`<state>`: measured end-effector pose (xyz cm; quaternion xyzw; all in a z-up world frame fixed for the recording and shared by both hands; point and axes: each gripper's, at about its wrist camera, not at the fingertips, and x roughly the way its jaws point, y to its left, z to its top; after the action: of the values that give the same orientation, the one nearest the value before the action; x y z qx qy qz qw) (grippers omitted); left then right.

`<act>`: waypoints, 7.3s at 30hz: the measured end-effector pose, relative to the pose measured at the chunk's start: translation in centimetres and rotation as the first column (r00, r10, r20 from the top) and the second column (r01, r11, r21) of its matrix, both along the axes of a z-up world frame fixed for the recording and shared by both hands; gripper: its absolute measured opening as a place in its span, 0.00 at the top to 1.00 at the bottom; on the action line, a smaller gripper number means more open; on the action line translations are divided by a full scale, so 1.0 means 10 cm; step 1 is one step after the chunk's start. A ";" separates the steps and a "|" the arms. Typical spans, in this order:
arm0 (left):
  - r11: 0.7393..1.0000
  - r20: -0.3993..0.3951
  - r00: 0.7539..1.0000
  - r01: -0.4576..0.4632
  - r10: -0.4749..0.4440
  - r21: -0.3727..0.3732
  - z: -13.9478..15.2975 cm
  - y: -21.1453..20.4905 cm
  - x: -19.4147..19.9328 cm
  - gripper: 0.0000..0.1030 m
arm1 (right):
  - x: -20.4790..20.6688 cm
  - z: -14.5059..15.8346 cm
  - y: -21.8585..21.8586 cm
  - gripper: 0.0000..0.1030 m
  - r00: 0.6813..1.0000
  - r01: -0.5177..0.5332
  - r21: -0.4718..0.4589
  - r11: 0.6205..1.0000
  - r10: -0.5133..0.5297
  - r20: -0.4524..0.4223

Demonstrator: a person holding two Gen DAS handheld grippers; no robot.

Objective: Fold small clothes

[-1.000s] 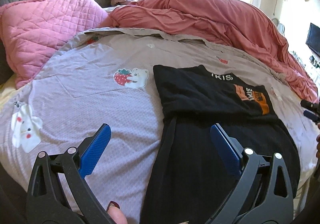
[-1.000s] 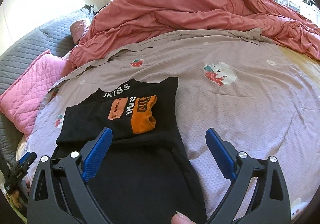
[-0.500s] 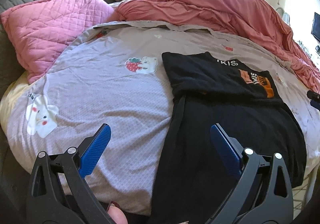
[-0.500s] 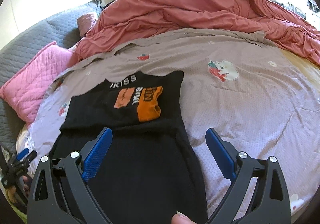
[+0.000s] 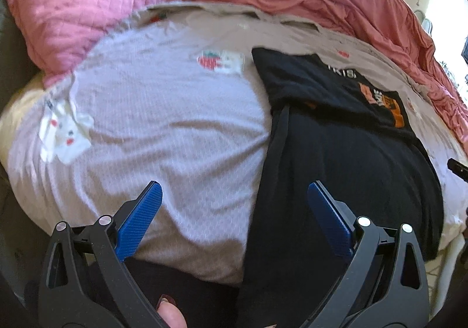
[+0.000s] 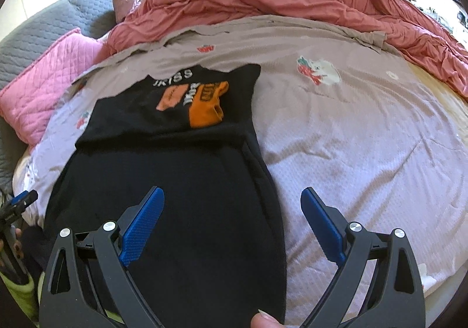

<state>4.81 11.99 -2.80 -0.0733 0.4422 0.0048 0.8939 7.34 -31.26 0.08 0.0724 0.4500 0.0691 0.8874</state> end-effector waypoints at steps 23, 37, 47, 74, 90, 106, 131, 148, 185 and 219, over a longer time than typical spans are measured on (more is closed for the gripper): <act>0.983 -0.105 0.981 0.154 -0.164 -0.097 -0.25 -0.22 -0.19 0.51 | -0.41 -0.31 -0.24 0.21 0.992 -0.054 -0.010 0.998 0.053 -0.113; 0.984 -0.136 0.978 0.147 -0.160 -0.102 -0.37 -0.23 -0.18 0.54 | -0.62 -0.50 -0.27 0.72 0.984 -0.085 0.019 0.996 0.087 -0.157; 0.981 -0.119 0.977 0.164 -0.176 -0.099 -0.36 -0.25 -0.18 0.84 | -0.68 -0.38 -0.11 0.91 0.976 -0.191 0.090 0.977 0.199 -0.086; 0.960 0.021 0.999 0.048 -0.044 -0.275 0.30 0.07 0.57 0.96 | 0.13 0.28 -0.25 0.92 0.964 -0.221 0.311 0.924 0.159 0.211; 0.975 -0.035 0.997 -0.074 0.069 -0.209 -0.13 -0.09 1.93 0.93 | 1.46 -0.35 -0.24 0.90 0.998 -0.056 0.215 0.975 0.051 0.026; 0.996 0.162 0.986 -0.027 0.041 -0.090 0.11 -0.08 1.12 0.50 | 0.89 -0.01 0.01 0.28 0.981 -0.051 -0.059 0.997 0.061 0.186; 0.980 0.118 0.993 0.042 -0.019 -0.195 -0.06 -0.19 1.04 0.90 | 0.70 -0.23 0.86 0.81 0.893 -0.367 -0.360 0.858 0.433 0.124; 0.935 0.061 0.980 -0.158 0.187 -0.318 0.12 0.08 2.06 0.68 | 2.29 -0.23 0.87 0.74 0.982 -0.159 -0.216 0.963 0.177 0.065; 0.985 0.076 0.987 -0.130 0.139 -0.116 -0.28 -0.02 1.96 0.48 | 1.88 -0.34 0.08 0.18 0.984 0.146 -0.153 0.977 -0.127 0.123; 0.995 0.066 0.994 -0.087 0.089 -0.039 -0.32 -0.08 2.11 0.98 | 2.38 -0.65 -0.11 0.46 0.974 0.226 -0.035 0.974 -0.226 0.004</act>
<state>25.90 11.23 -6.00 -0.1091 0.4081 0.0338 0.9058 31.15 -32.40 -6.46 0.1072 0.4402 -0.0401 0.8906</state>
